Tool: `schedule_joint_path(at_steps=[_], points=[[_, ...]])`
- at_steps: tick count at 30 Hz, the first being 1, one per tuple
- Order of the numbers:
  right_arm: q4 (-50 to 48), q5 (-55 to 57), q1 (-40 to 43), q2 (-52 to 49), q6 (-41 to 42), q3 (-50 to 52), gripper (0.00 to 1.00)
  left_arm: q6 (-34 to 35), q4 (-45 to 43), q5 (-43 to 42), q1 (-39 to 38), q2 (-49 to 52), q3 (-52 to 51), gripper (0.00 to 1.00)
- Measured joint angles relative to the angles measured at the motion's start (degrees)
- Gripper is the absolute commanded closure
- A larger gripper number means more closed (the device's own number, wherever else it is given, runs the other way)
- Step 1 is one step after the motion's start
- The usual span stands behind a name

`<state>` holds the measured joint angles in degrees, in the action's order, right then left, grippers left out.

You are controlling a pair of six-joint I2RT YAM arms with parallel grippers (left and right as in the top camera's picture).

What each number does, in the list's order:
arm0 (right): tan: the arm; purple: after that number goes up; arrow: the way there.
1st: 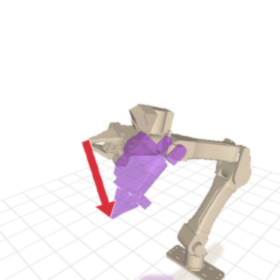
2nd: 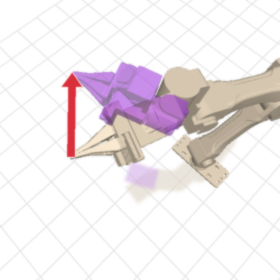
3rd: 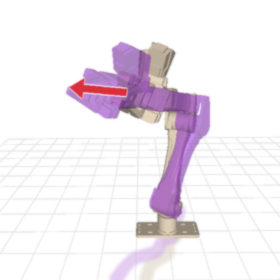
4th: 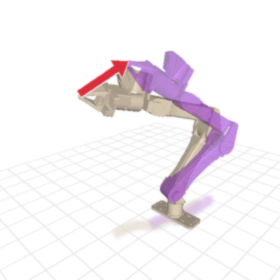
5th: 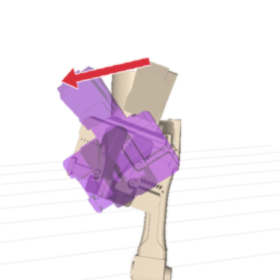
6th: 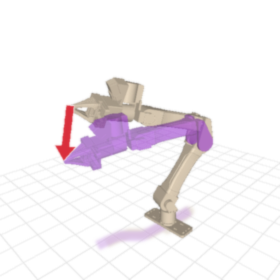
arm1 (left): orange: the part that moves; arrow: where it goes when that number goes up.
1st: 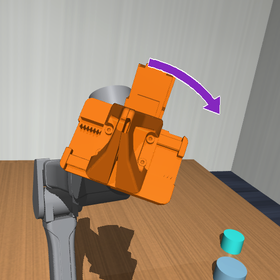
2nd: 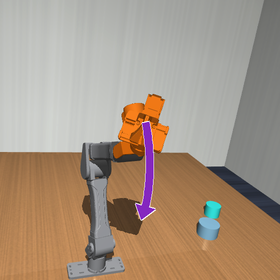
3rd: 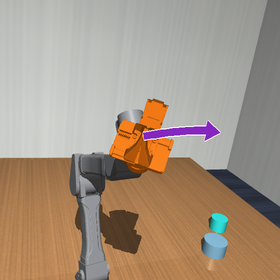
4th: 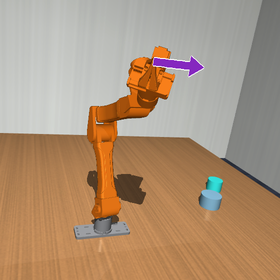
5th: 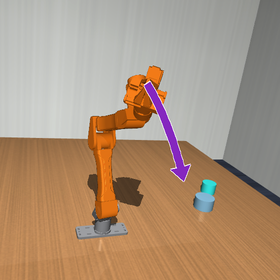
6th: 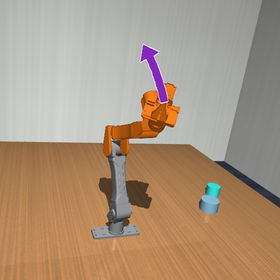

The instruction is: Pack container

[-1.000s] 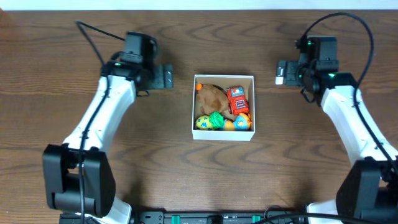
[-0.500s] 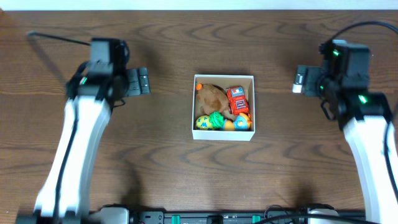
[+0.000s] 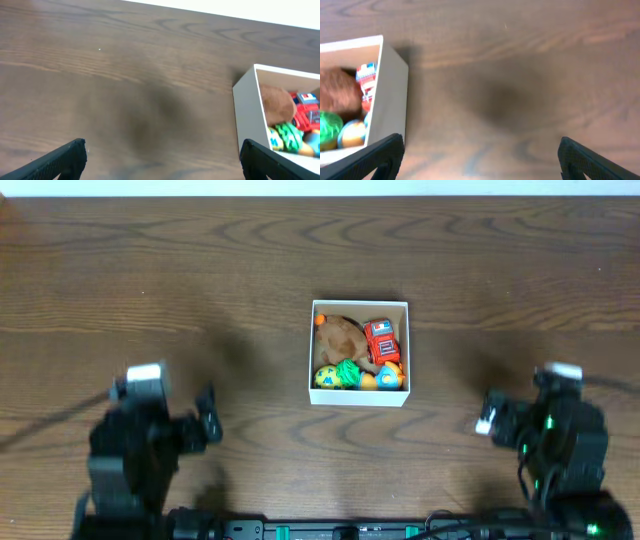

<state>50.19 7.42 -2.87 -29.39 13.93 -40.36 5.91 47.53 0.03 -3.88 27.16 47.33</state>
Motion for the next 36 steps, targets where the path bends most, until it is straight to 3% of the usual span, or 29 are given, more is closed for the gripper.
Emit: schedule_joint_path(at_steps=[7,29,36], points=[[0.4,0.4,-0.1,10.8,4.0,4.8,0.01,0.0,2.2,0.0,0.0,-11.6,-5.3,0.02],[1.3,0.8,-0.1,11.3,8.7,4.9,0.01,0.0,3.3,0.0,0.0,-11.7,-5.6,0.02],[-9.5,-1.3,-0.3,14.3,-0.3,9.9,0.01,0.0,3.3,0.0,0.0,-11.7,-5.6,0.02]])
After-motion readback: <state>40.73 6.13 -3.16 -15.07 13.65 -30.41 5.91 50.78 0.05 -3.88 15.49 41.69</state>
